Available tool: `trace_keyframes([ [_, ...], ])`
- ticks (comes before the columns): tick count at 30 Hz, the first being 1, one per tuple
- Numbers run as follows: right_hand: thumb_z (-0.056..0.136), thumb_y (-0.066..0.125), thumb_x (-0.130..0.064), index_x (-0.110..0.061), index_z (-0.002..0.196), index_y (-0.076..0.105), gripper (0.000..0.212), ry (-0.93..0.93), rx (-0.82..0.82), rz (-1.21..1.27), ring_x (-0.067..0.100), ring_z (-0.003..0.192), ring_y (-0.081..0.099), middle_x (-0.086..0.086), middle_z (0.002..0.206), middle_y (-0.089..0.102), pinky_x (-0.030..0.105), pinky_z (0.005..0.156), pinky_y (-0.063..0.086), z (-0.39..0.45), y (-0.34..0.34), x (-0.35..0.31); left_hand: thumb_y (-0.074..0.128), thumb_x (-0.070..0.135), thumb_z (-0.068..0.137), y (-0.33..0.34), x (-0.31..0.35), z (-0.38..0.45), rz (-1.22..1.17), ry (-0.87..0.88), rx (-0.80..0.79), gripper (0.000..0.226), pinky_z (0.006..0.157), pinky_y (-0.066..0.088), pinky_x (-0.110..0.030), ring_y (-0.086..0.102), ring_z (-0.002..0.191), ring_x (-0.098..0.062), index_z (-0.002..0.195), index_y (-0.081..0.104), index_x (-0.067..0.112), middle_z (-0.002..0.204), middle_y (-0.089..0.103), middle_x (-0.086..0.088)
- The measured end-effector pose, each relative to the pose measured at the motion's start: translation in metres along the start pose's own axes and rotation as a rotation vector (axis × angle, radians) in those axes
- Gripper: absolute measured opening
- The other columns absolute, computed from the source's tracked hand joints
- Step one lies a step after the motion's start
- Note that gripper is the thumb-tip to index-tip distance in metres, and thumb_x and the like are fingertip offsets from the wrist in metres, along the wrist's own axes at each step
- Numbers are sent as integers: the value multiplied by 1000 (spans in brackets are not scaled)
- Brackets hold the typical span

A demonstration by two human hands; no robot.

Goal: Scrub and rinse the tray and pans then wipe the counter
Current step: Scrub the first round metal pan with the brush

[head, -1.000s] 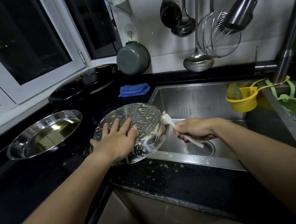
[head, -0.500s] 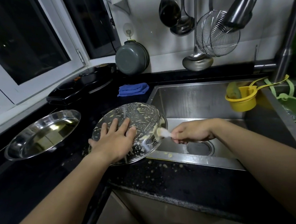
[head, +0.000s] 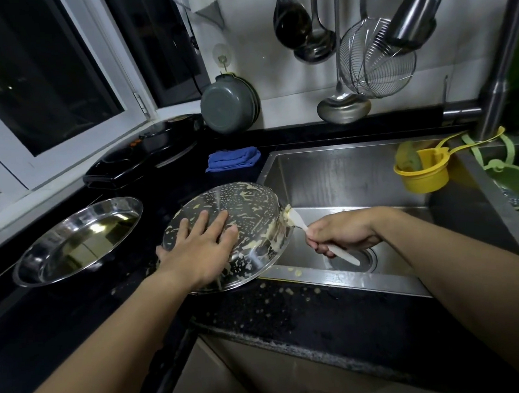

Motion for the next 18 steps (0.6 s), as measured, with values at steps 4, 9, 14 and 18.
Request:
trace_keyframes([
  [4,110,38,-28,-10,103,63,30,-5,4,-50,11,72,47,-1,77,51,25,75,43,-2,-4,1,3,83,90,-2,-11,-2,33,44,-2,64,118,-5,-71,-17,156,-15,151,-4,65,167,-14,23],
  [9,110,37,-26,-6,123,63,35,-32,85,-27,10,72,50,-2,78,51,23,73,45,1,-12,1,0,88,85,-8,-26,1,72,149,-31,67,119,-7,-68,-18,155,-9,149,-6,69,164,-16,28],
  [14,109,41,-23,-14,104,65,26,3,-131,-140,12,78,56,-3,80,56,24,74,47,1,2,-1,-6,94,77,-8,-30,5,70,200,-10,71,120,-7,-66,-18,153,-3,144,-6,74,163,-15,33],
  [18,109,40,-23,-13,94,60,27,-30,14,-84,13,75,54,-1,78,55,32,78,47,-1,-6,-2,-6,95,76,-7,-30,5,57,211,0,72,121,-6,-66,-17,153,-3,145,-4,75,163,-14,33],
])
Point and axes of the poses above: each hand's wrist, its own z-axis towards the middle knuckle, its own y-axis out of the palm, x = y × z, the point moved 1 cm from there along z, towards the middle knuckle
